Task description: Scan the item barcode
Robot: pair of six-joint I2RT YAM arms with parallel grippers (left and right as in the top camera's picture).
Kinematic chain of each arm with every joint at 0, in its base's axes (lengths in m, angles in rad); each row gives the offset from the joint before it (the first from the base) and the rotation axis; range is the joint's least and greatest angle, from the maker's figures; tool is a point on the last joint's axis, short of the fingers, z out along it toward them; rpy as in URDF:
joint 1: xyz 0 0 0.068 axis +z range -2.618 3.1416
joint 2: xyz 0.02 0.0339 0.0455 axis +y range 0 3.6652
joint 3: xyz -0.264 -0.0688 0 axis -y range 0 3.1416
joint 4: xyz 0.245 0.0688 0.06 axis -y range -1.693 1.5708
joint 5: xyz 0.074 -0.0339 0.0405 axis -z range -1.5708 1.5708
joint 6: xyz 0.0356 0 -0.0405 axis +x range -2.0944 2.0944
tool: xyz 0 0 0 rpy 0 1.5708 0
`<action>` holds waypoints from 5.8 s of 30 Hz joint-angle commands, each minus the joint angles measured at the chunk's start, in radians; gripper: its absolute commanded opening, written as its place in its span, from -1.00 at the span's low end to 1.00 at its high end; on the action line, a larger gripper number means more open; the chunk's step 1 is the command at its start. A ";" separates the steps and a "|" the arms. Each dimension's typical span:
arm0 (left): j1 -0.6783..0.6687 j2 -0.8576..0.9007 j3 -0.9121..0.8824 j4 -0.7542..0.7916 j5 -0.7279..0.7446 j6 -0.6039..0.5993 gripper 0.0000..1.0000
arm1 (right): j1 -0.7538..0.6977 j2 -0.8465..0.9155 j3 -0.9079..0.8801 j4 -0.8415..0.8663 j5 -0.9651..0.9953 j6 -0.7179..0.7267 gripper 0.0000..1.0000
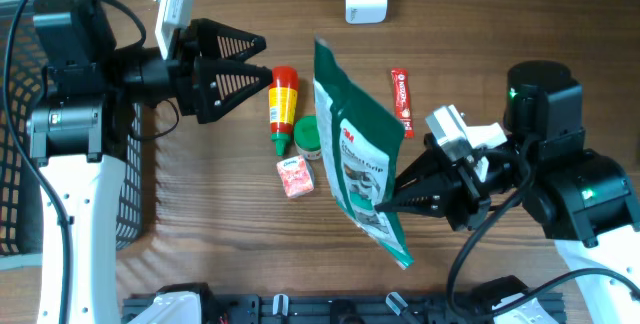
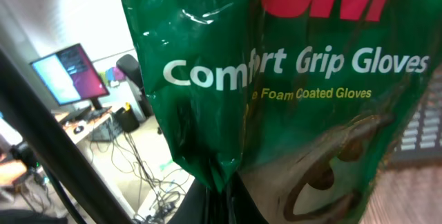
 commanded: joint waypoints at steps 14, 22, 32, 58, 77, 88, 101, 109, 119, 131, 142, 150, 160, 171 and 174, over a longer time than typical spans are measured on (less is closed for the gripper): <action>-0.089 0.002 -0.001 0.056 0.117 0.040 0.99 | 0.085 0.261 0.007 0.379 -0.063 0.191 -0.91; -0.101 0.002 -0.001 0.067 0.118 0.039 -0.02 | 0.105 0.291 0.007 0.485 -0.063 0.266 -0.91; -0.073 0.002 -0.001 0.072 0.117 -0.074 -0.92 | 0.064 0.291 0.007 0.479 0.079 0.425 0.70; 0.014 0.002 -0.001 0.426 -0.047 -0.832 -0.92 | 0.159 0.291 0.007 0.674 0.406 0.370 0.46; 0.014 -0.014 -0.001 0.391 0.063 -0.657 0.99 | 0.159 0.363 0.007 0.789 0.303 0.612 -0.91; -0.025 -0.130 -0.001 -0.655 -1.084 -0.072 1.00 | 0.069 0.048 0.007 0.357 0.577 0.647 -0.91; -0.186 -0.130 -0.224 -0.821 -1.432 -0.207 1.00 | 0.069 -0.224 0.007 0.360 0.420 1.103 -0.91; -0.227 -0.130 -0.267 -0.790 -1.435 -0.231 1.00 | 0.069 -0.230 0.007 0.352 0.429 0.797 -0.91; -0.227 -0.130 -0.267 -0.790 -1.435 -0.230 1.00 | 0.069 0.044 0.004 0.348 1.331 0.351 -0.91; -0.227 -0.130 -0.267 -0.790 -1.435 -0.230 1.00 | 0.069 0.586 0.015 0.962 1.701 0.006 -0.91; -0.227 -0.130 -0.267 -0.790 -1.435 -0.230 1.00 | 0.109 0.966 0.131 1.356 1.825 -0.453 -0.91; -0.227 -0.130 -0.267 -0.790 -1.435 -0.230 1.00 | 0.127 1.003 0.156 1.387 1.851 -0.474 -0.91; -0.227 -0.130 -0.267 -0.790 -1.435 -0.230 1.00 | -0.182 0.832 0.156 1.165 2.112 -0.451 -0.92; -0.227 -0.130 -0.267 -0.790 -1.435 -0.230 1.00 | -0.772 0.863 0.155 0.867 1.850 -0.007 -0.91; -0.227 -0.130 -0.267 -0.790 -1.435 -0.230 1.00 | -0.842 0.902 0.154 0.835 1.849 0.085 -0.91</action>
